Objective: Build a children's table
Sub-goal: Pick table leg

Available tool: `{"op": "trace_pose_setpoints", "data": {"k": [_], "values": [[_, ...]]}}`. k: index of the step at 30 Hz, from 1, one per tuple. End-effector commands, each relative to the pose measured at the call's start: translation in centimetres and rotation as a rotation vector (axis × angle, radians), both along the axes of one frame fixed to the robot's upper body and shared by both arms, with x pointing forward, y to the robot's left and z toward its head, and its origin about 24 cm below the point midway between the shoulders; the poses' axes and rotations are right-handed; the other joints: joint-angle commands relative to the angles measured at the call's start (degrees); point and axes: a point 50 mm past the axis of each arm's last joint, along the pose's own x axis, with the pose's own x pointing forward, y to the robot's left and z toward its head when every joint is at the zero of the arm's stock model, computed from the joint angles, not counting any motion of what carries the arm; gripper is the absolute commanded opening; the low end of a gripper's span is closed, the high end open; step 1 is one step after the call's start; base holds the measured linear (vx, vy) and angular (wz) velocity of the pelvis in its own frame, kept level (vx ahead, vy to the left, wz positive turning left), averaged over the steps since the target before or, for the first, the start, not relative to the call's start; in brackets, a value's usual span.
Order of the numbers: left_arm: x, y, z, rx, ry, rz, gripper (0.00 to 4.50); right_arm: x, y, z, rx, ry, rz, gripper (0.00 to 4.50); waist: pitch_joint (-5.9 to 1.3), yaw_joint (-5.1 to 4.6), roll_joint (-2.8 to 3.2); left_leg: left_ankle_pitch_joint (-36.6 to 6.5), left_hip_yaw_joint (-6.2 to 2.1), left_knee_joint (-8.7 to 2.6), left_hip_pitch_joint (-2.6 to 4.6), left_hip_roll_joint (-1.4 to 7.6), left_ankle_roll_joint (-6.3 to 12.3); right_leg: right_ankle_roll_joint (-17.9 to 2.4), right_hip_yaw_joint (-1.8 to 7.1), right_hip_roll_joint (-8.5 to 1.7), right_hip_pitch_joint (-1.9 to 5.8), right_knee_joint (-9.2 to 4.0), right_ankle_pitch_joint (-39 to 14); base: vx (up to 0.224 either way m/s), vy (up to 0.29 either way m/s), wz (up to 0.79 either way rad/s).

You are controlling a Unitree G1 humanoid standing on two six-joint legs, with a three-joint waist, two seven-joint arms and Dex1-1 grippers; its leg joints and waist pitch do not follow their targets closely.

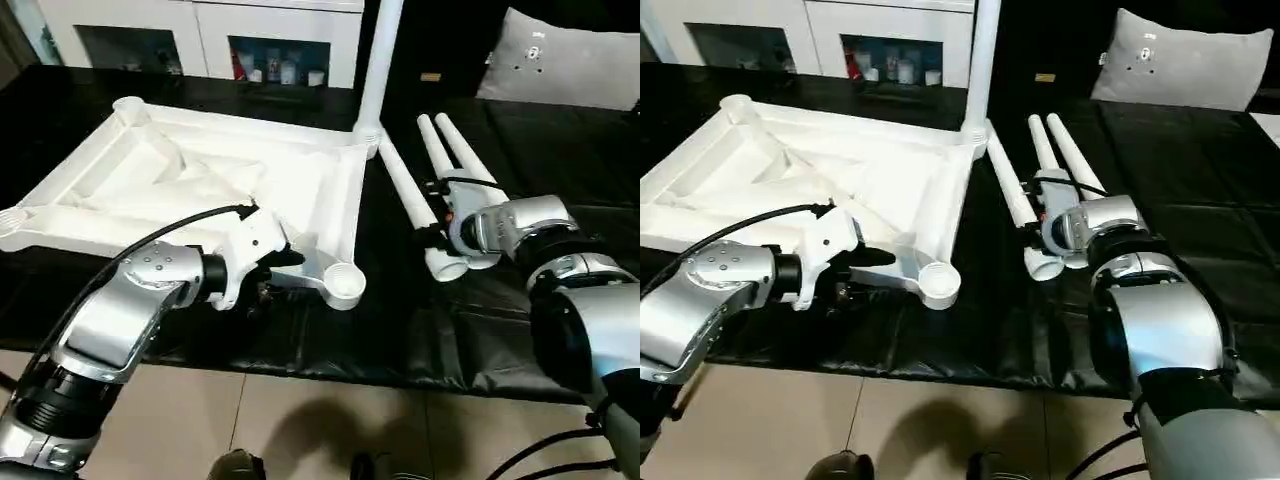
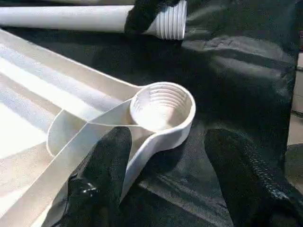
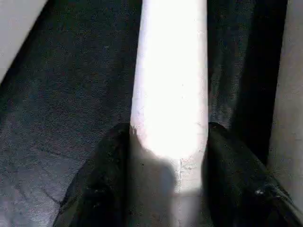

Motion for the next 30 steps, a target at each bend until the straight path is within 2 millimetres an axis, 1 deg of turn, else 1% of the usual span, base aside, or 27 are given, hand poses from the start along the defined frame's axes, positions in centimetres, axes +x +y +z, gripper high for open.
{"op": "trace_pose_setpoints", "data": {"k": [1, 3, 5, 7, 8, 9, 11, 12, 13, 14, 15, 16, 17, 18, 19, 20, 21, 22, 23, 24, 25, 26, 27, 28, 29, 30], "values": [[0.0, -0.2, 0.2, -0.001, -0.02, -0.005, 2.95, -0.4, -0.5, -0.9, 0.014, 0.011, -0.06, 2.02, -5.09, 0.09, 0.1, -13.2, -0.1, -3.48, 0.81, 1.33, -1.54, -12.06, 2.58, -3.68, 3.3, -4.08, -16.78, 0.0, 0.0, 0.0], [0.1, -0.2, 0.1, -0.007, -0.036, 0.008, 2.95, 0.5, -0.5, 0.3, 0.105, -0.086, -0.133, 1.95, -5.14, 0.07, 0.06, -13.66, -0.1, -3.43, 0.88, 1.26, -1.73, -11.6, 2.59, -3.69, 3.25, -4.18, -17.22, 0.0, 0.0, 0.0], [0.3, -0.1, 0.1, -0.015, -0.057, 0.025, 2.95, 1.2, -0.2, 1.5, 0.198, -0.184, -0.168, 1.94, -5.36, 0.05, 0.2, -13.2, -0.1, -3.34, 0.75, 1.24, -1.53, -11.36, 2.57, -3.66, 3.3, -4.0, -15.86, 0.0, 0.0, 0.0], [0.6, -0.1, 0.2, -0.032, -0.088, 0.045, 2.95, 1.6, -0.2, 2.3, 0.22, -0.247, -0.165, 1.93, -5.39, 0.03, 0.15, -12.74, -0.01, -3.32, 0.63, 1.17, -1.21, -11.59, 2.54, -3.53, 3.35, -3.96, -14.67, 0.0, 0.0, 0.0], [0.8, 0.0, 0.3, -0.046, -0.105, 0.06, 2.95, 2.0, -0.1, 3.0, 0.256, -0.314, -0.176, 1.92, -5.42, -0.03, 0.23, -12.34, 0.0, -3.31, 0.53, 1.13, -0.96, -11.89, 2.51, -3.47, 3.43, -3.88, -13.85, 0.0, 0.0, 0.0], [1.1, -0.1, 0.5, -0.068, -0.13, 0.084, 2.95, 2.4, -0.1, 3.8, 0.3, -0.406, -0.193, 1.92, -5.56, -0.01, 0.14, -11.99, 0.06, -3.22, 0.54, 1.16, -0.67, -12.06, 2.54, -3.55, 3.46, -3.85, -13.05, 0.0, 0.0, 0.0], [1.5, -0.1, 0.8, -0.098, -0.16, 0.114, 2.95, 2.7, -0.3, 4.7, 0.339, -0.497, -0.204, 1.92, -5.85, 0.1, 0.04, -10.32, 0.1, -3.07, 0.34, 1.14, 0.02, -12.45, 2.55, -3.58, 3.69, -3.54, -10.59, 0.0, 0.0, 0.0], [2.1, -0.2, 1.3, -0.139, -0.197, 0.161, 2.95, 2.8, -0.2, 5.6, 0.404, -0.567, -0.19, 1.92, -5.87, 0.08, 0.11, -9.51, 0.18, -3.02, 0.22, 1.05, 0.76, -12.75, 2.55, -3.37, 3.72, -3.44, -9.02, 0.0, 0.0, 0.0], [2.6, -0.3, 1.9, -0.177, -0.24, 0.211, 2.95, 2.7, -0.1, 6.3, 0.498, -0.592, -0.167, 1.92, -5.96, 0.16, 0.13, -9.13, 0.23, -2.95, 0.22, 1.08, 1.07, -12.87, 2.57, -3.34, 3.76, -3.41, -8.12, 0.0, 0.0, 0.0], [3.0, -0.3, 2.2, -0.201, -0.267, 0.242, 2.95, 2.7, 0.1, 6.7, 0.562, -0.6, -0.15, 1.91, -6.18, 0.22, 0.01, -8.1, 0.15, -2.87, 0.17, 1.07, 1.98, -13.38, 2.53, -3.26, 4.03, -3.14, -6.02, 0.0, 0.0, 0.0], [3.6, -0.5, 3.0, -0.262, -0.291, 0.291, 2.95, 2.5, 0.3, 7.6, 0.662, -0.656, -0.109, 1.91, -6.19, 0.23, -0.12, -7.73, 0.18, -2.88, 0.17, 1.1, 2.92, -13.78, 2.46, -3.19, 3.96, -3.16, -5.48, 0.0, 0.0, 0.0], [3.8, -0.6, 3.4, -0.293, -0.3, 0.313, 2.95, 2.3, 0.4, 8.0, 0.708, -0.687, -0.089, 1.91, -6.2, 0.43, -0.24, -7.51, 0.24, -2.82, 0.17, 1.12, 3.54, -13.72, 2.51, -3.28, 4.1, -3.25, -5.16, 0.0, 0.0, 0.0], [4.1, -0.6, 3.8, -0.321, -0.308, 0.331, 2.95, 2.1, 0.5, 8.3, 0.744, -0.713, -0.06, 1.91, -6.14, 0.47, -0.26, -7.35, 0.29, -2.83, 0.17, 1.08, 3.88, -13.63, 2.51, -3.21, 4.07, -3.33, -5.22, 0.0, 0.0, 0.0], [4.9, -0.8, 5.1, -0.42, -0.328, 0.378, 2.95, 0.9, 1.1, 9.1, 0.86, -0.796, 0.069, 1.91, -6.17, 0.73, -0.16, -7.05, 0.34, -2.8, 0.17, 1.02, 4.57, -13.46, 2.5, -3.14, 4.18, -3.5, -5.02, 0.0, 0.0, 0.0], [5.1, -0.9, 5.4, -0.449, -0.332, 0.386, 3.12, 0.4, 1.4, 9.2, 0.891, -0.816, 0.113, 1.91, -6.14, 1.03, -0.18, -6.93, 0.41, -2.76, 0.31, 1.08, 5.02, -13.0, 2.56, -3.14, 4.11, -3.58, -4.64, 0.0, 0.0, 0.0], [5.2, -0.9, 5.6, -0.461, -0.33, 0.39, 3.22, 0.2, 1.4, 9.2, 0.905, -0.815, 0.126, 1.91, -6.49, 1.12, -0.43, -5.28, 0.1, -2.84, 0.07, 1.22, 5.33, -13.12, 2.45, -3.3, 4.42, -3.09, -3.27, 0.0, 0.0, 0.0], [5.5, -1.5, 6.5, -0.567, -0.286, 0.404, 3.29, -1.3, 1.9, 8.5, 0.998, -0.8, 0.231, 1.91, -6.31, 1.21, -0.35, -5.33, 0.26, -2.85, 0.2, 1.02, 5.4, -13.3, 2.38, -3.08, 4.3, -3.53, -4.02, 0.0, 0.0, 0.0], [5.9, -2.4, 7.6, -0.706, -0.244, 0.421, 3.29, -3.4, 2.5, 7.5, 1.084, -0.755, 0.346, 1.91, -6.37, 1.63, -0.2, -5.69, 0.1, -2.83, 0.35, 1.32, 5.11, -13.61, 2.45, -3.4, 4.24, -3.45, -4.52, 0.0, 0.0, 0.0], [5.9, -2.4, 7.6, -0.711, -0.242, 0.421, 3.34, -3.4, 2.6, 7.5, 1.086, -0.753, 0.35, 1.91, -6.21, 1.8, -0.21, -5.57, 0.3, -2.83, 0.36, 1.03, 5.43, -13.26, 2.49, -2.92, 4.44, -3.74, -4.04, 0.0, 0.0, 0.0], [6.0, -2.9, 8.0, -0.779, -0.198, 0.422, 3.49, -4.5, 2.9, 7.0, 1.131, -0.722, 0.409, 1.91, -6.31, 2.17, -0.88, -6.04, 0.12, -2.93, 0.36, 1.42, 5.47, -13.77, 2.41, -3.31, 4.35, -3.75, -4.8, 0.0, 0.0, 0.0], [6.0, -3.1, 8.1, -0.802, -0.182, 0.423, 3.73, -4.9, 3.0, 6.9, 1.147, -0.711, 0.43, 1.91, -6.37, 2.36, -1.07, -6.08, 0.15, -2.97, 0.27, 1.3, 5.32, -13.71, 2.26, -3.36, 4.49, -3.73, -5.9, 0.0, 0.0, 0.0], [5.9, -3.7, 8.5, -0.849, -0.147, 0.4, 3.73, -5.7, 3.3, 6.5, 1.178, -0.676, 0.463, 1.91, -6.14, 2.52, -1.18, -7.21, 0.16, -2.97, 0.25, 1.21, 4.68, -12.86, 2.21, -3.59, 4.23, -4.24, -9.72, 0.0, 0.0, 0.0], [5.8, -4.3, 8.8, -0.895, -0.107, 0.371, 3.77, -6.5, 3.6, 6.2, 1.196, -0.652, 0.495, 1.91, -6.14, 2.73, -1.18, -7.53, 0.18, -2.94, 0.33, 1.1, 3.99, -11.36, 2.21, -3.67, 4.17, -4.61, -13.1, 0.0, 0.0, 0.0], [5.5, -4.9, 9.1, -0.94, -0.061, 0.328, 3.77, -7.2, 4.0, 5.9, 1.206, -0.627, 0.522, 1.91, -5.8, 2.78, -1.2, -8.06, 0.24, -2.99, 0.27, 0.96, 3.51, -9.84, 2.19, -3.66, 3.97, -5.16, -16.73, 0.0, 0.0, 0.0], [5.4, -5.2, 9.2, -0.957, -0.043, 0.308, 3.9, -7.5, 4.1, 5.7, 1.212, -0.615, 0.535, 1.91, -5.74, 2.89, -1.2, -8.16, 0.31, -2.97, 0.33, 0.92, 3.26, -9.06, 2.23, -3.66, 3.93, -5.33, -17.98, 0.0, 0.0, 0.0], [5.0, -6.1, 9.7, -1.002, 0.007, 0.247, 3.9, -8.3, 4.5, 5.4, 1.228, -0.582, 0.572, 1.91, -5.71, 2.89, -1.16, -8.52, 0.12, -3.08, 0.27, 1.04, 2.77, -7.84, 2.07, -3.55, 3.74, -5.44, -20.14, 0.0, 0.0, 0.0]]}}
